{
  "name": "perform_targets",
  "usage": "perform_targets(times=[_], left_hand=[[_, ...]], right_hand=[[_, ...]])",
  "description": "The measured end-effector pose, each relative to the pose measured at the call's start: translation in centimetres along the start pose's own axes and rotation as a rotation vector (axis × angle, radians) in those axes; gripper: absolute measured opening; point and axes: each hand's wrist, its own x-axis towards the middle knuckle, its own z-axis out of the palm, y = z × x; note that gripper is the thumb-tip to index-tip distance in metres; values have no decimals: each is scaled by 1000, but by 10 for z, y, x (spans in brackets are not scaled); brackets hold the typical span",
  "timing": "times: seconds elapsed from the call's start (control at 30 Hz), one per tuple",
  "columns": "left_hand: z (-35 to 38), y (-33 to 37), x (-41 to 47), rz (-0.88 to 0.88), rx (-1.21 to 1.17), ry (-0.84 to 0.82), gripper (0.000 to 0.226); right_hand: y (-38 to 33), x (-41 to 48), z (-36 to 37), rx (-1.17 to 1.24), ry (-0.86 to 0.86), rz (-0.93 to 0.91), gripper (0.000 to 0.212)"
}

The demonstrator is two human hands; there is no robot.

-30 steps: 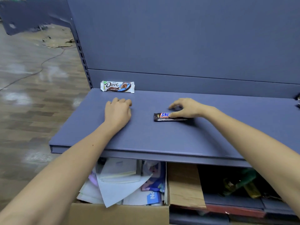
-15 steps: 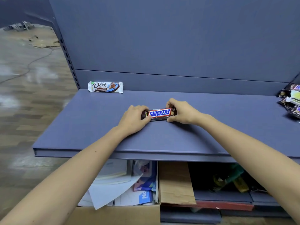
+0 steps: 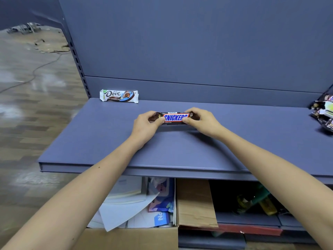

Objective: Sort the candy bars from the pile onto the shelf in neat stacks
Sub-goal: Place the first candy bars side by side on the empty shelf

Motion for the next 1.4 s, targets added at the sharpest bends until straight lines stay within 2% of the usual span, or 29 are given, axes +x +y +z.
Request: perform_targets(times=[0.3,0.47,0.63,0.83,1.03,1.17,1.33,1.4], left_hand=[[-13,-10,13,0,106,71,18],[-13,-29,18,-65,494,165,42],[-4,-34,22,-28,723,76,33],[-1,-34,23,-23,782,72,32],[-1,-36,25,-33,784,66,32],[-1,-38,26,-25,783,73,31],[-1,-39,26,-13,804,77,31],[-1,-38,26,-15,802,76,31]], right_hand=[[-3,22,14,-126,-63,58,18],[-1,46,20,-150,29,102,19],[-2,74,21,-184,111,131,20],[-3,107,30,-237,169,171,21],[-5,129,45,-174,253,146,13],[-1,132,46,-178,290,111,20],[-2,134,46,-274,252,92,13],[-3,129,42,-311,210,85,19]])
